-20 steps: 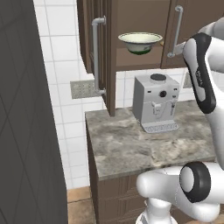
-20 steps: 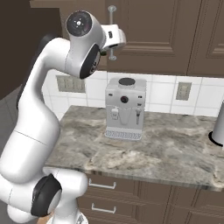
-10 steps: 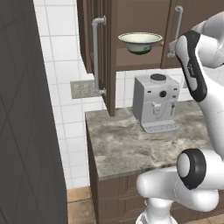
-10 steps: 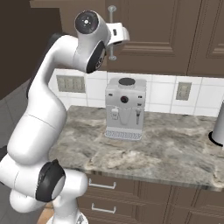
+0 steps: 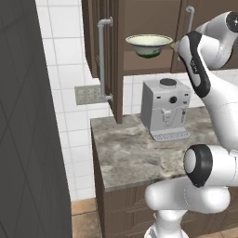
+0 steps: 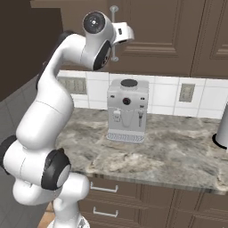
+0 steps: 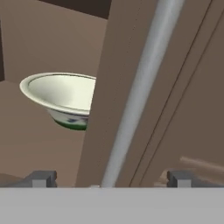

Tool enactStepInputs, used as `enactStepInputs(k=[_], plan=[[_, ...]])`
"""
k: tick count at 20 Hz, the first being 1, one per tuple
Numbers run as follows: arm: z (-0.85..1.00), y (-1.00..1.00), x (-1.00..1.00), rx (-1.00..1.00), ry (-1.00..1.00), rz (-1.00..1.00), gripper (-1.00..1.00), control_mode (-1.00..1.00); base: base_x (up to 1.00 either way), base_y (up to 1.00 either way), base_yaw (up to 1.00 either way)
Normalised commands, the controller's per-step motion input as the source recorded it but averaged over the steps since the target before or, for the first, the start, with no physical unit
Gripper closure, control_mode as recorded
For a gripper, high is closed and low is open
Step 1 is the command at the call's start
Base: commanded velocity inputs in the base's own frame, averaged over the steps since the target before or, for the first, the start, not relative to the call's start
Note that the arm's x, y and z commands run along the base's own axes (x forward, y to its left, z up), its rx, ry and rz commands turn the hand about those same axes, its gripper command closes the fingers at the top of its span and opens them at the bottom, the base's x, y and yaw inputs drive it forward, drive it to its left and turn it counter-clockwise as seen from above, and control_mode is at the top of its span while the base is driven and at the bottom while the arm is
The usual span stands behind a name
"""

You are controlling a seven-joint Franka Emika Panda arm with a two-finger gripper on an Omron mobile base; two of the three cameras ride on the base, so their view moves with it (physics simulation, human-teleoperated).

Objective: Move the bowls from the cabinet to the plates on the dining table.

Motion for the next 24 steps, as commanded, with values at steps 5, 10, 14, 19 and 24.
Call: enactStepInputs(k=[5, 10, 14, 19, 24], plan=[[0.00, -0.11, 0.46, 0.00, 0.00, 0.00, -1.00, -1.00, 0.00, 0.00, 0.00], [0.00, -0.12, 0.44, 0.00, 0.00, 0.00, -1.00, -1.00, 0.00, 0.00, 0.00], [-0.01, 0.00, 0.31, 0.00, 0.00, 0.00, -1.00, -1.00, 0.00, 0.00, 0.00], [-0.09, 0.00, 0.20, 0.00, 0.00, 0.00, -1.00, -1.00, 0.00, 0.00, 0.00], [-0.12, 0.02, 0.16, 0.00, 0.00, 0.00, 1.00, -1.00, 0.00, 0.00, 0.00]])
